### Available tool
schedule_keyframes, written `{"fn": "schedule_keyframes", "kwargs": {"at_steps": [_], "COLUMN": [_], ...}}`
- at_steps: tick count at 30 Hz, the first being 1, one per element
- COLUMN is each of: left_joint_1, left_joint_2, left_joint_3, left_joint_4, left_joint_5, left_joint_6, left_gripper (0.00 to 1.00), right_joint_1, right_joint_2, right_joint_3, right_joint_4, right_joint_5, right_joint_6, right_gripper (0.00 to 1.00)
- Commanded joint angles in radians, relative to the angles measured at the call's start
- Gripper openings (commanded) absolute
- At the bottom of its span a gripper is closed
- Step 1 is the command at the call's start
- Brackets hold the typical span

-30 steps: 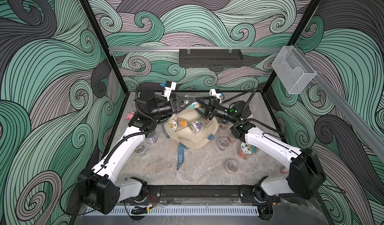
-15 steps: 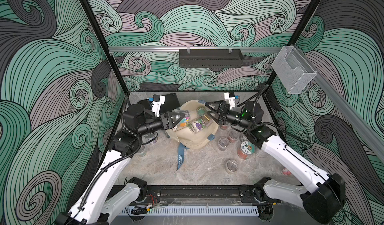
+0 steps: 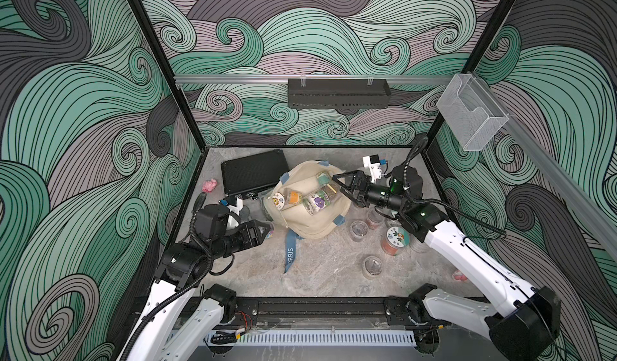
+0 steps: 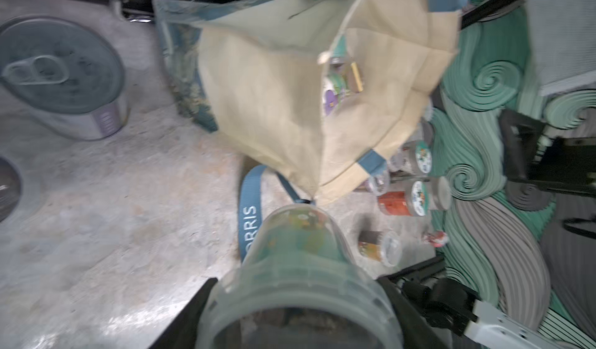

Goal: Take out the seed jars from the canvas bag
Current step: Place the seed jar at the center of the board.

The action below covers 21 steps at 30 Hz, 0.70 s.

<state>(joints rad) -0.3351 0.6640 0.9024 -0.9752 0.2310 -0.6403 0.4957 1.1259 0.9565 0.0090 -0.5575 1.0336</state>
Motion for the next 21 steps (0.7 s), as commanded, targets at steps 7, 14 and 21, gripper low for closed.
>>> {"fn": "schedule_keyframes", "kwargs": {"at_steps": [7, 14, 21], "left_joint_1": [0.008, 0.007, 0.007], "left_joint_2": [0.127, 0.218, 0.34], "left_joint_3": [-0.12, -0.239, -0.222], "left_joint_4": [0.081, 0.208, 0.202], "left_joint_5": [-0.183, -0.265, -0.375], "left_joint_6": [-0.089, -0.196, -0.191], "left_gripper": [0.65, 0.68, 0.69], "right_joint_1": [-0.022, -0.038, -0.057], "right_joint_2": [-0.045, -0.074, -0.071], "right_joint_3": [-0.017, -0.024, -0.039], "right_joint_4": [-0.014, -0.046, -0.031], "right_joint_5": [-0.016, -0.018, -0.042], "right_joint_6": [-0.03, -0.055, -0.049], "right_gripper": [0.99, 0.99, 0.99]}}
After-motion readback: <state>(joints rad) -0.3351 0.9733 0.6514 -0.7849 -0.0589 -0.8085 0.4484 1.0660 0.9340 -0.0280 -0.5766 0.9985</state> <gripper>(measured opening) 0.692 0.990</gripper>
